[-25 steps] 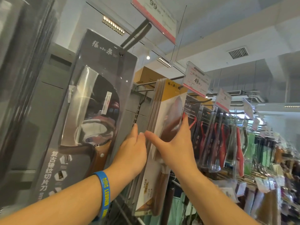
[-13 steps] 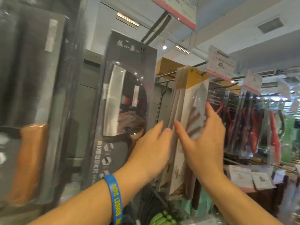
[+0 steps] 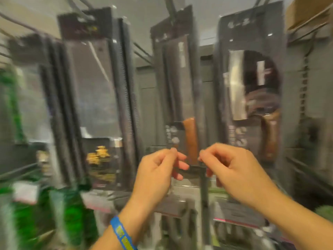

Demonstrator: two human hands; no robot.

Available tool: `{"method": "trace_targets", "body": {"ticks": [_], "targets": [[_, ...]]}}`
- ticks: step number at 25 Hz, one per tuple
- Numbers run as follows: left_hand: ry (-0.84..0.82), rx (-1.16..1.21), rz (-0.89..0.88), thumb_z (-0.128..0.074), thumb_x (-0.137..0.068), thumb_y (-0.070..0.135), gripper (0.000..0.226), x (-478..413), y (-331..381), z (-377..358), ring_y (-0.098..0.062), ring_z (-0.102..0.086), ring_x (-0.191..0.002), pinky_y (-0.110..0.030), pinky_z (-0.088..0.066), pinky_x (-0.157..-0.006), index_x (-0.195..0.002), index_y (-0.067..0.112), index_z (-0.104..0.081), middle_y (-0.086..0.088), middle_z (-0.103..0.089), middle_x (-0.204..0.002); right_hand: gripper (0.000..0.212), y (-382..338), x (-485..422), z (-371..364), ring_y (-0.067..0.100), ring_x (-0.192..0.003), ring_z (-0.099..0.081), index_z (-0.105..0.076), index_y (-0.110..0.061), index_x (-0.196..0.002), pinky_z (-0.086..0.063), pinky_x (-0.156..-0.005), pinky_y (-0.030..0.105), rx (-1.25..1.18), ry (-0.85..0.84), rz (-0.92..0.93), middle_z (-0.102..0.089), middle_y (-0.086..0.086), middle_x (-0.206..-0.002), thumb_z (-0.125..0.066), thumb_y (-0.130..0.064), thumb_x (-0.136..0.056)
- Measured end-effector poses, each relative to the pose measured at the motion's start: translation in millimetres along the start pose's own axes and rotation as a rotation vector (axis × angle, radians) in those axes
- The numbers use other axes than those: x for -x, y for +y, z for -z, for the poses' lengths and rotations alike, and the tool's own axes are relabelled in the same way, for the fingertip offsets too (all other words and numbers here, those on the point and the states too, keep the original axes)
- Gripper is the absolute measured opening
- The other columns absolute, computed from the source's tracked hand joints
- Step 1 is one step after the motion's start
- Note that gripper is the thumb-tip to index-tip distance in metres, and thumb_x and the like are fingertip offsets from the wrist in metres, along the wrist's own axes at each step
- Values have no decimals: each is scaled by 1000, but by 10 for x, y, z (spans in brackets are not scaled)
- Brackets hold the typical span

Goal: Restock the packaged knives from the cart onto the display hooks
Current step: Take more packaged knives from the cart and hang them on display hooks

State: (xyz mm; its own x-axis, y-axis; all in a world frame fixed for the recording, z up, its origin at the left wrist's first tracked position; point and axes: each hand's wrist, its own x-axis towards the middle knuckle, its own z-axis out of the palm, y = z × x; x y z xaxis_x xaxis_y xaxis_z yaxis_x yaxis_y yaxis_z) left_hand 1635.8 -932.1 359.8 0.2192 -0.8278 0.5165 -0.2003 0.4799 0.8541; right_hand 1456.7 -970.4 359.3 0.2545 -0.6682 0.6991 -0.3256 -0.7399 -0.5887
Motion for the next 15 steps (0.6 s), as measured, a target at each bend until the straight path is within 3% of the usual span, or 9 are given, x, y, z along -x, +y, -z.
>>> {"method": "trace_targets", "body": {"ticks": [4,7,11,13,15], "targets": [[271,-181,-104,-56,-99,23,29,266,68,751,-10,-63,-58,-12,-42,-51,-80,19,-77,-4,-74,-73,9,-207,-99,-610,10,-71,-68,-71,-38,-90,-50,-67,19,-242,-195,-130,-74,-10,-83,-65,-44,-87],[458,-357,-241,-63,-94,35,12,351,141,1125,-1,-67,-84,-12,-49,-68,-97,31,-73,9,-74,-93,40,-330,-288,-974,1,-103,-64,-56,-43,-130,-43,-86,21,-274,-228,-125,-62,-22,-124,-61,-51,-91],[501,-590,-109,-71,-77,60,71,217,165,1307,11,-41,-127,-23,-38,-105,-140,48,-40,31,-42,-141,68,-405,-487,-1220,14,-143,-42,-26,-35,-160,-36,-112,34,-285,-206,-131,-36,-7,-161,-53,-52,-99],[482,-593,-17,-73,-63,75,104,76,149,1329,5,-30,-136,-31,-31,-114,-149,51,-21,31,-28,-150,77,-426,-504,-1325,13,-155,-19,-9,-40,-162,-22,-122,36,-277,-248,-122,-13,-8,-171,-49,-58,-99],[459,-529,45,-77,-48,81,126,-67,114,1315,-2,-36,-138,-38,-34,-116,-153,48,-15,24,-32,-153,80,-457,-474,-1423,11,-157,-10,4,-50,-159,-18,-123,38,-279,-313,-131,4,-15,-171,-45,-66,-97]]}}
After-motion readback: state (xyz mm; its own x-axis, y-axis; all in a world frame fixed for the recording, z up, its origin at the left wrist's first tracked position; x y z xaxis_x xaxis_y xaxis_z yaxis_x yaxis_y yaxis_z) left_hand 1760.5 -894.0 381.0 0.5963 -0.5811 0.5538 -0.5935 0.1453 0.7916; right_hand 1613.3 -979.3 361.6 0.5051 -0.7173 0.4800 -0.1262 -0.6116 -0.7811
